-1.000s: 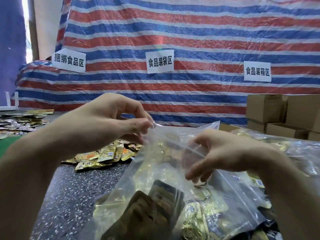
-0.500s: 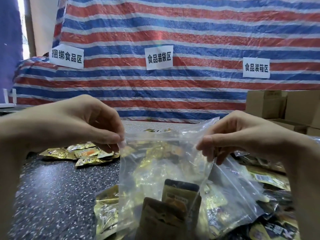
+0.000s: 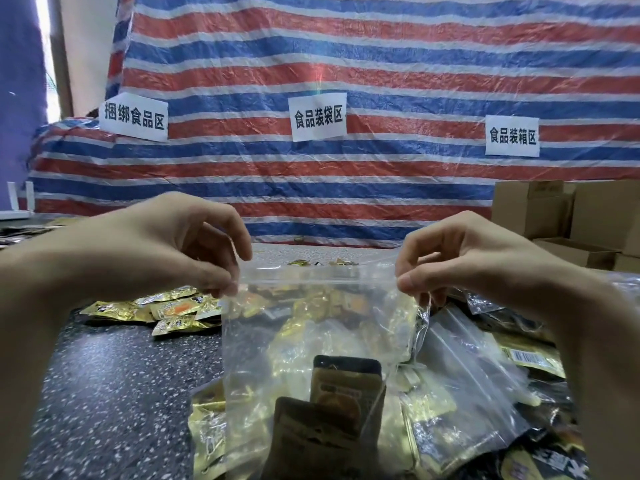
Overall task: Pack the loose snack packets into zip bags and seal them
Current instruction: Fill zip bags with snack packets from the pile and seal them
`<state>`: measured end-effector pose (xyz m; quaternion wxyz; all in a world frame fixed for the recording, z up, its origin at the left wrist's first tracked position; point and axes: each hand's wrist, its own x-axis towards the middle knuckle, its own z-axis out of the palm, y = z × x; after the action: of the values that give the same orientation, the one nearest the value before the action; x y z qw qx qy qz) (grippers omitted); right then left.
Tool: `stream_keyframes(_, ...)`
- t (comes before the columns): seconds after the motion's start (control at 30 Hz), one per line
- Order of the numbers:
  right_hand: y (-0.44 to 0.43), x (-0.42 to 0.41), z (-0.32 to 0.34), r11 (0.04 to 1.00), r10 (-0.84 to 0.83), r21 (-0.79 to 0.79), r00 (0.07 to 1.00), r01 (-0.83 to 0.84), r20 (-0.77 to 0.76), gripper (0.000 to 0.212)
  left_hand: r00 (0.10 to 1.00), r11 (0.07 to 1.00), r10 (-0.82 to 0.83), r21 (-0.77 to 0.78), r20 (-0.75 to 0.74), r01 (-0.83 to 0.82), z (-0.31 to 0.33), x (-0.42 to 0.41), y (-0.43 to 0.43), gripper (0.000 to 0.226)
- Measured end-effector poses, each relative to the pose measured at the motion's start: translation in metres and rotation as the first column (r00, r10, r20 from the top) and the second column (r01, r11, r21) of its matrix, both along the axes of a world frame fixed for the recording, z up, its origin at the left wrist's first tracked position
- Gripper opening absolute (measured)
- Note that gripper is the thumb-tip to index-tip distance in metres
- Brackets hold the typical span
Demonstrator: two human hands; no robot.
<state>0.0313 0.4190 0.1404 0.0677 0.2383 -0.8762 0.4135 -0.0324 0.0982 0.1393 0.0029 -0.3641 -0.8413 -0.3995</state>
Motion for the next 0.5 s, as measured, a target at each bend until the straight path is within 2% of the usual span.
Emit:
stream_keyframes(0.07,-0.003,-0.001,-0.001,1.000,0.022,0.001,1.000,-0.022,0.006,0.009,0.999,0.991,0.034,-0.127,-0.012,-0.036,0.000,0.006,0.006,0.025)
stream_keyframes(0.17,-0.006,-0.001,-0.001,0.998,0.062,-0.014,0.998,-0.061,0.022,0.007,0.971,0.971,0.038,-0.220,-0.237,-0.091,-0.002,0.020,0.036,0.049)
stream_keyframes(0.2,-0.007,-0.001,-0.001,0.997,0.074,-0.016,0.997,-0.073,0.023,0.007,0.950,0.975,0.032,-0.200,-0.310,-0.098,-0.004,0.026,0.050,0.051)
stream_keyframes(0.27,-0.009,0.000,0.000,0.996,0.090,-0.014,0.996,-0.090,0.018,0.008,0.922,0.990,-0.020,-0.135,-0.386,-0.035,-0.011,0.033,0.076,0.038)
stream_keyframes(0.37,-0.010,0.000,-0.001,0.997,0.073,0.017,0.997,-0.073,-0.010,0.005,0.898,0.999,-0.037,-0.042,-0.439,0.021,-0.018,0.034,0.094,0.012)
stream_keyframes(0.5,-0.015,-0.001,-0.001,0.997,0.059,0.045,0.996,-0.056,-0.071,0.008,0.889,0.998,0.006,0.057,-0.458,0.023,-0.019,0.032,0.090,0.006)
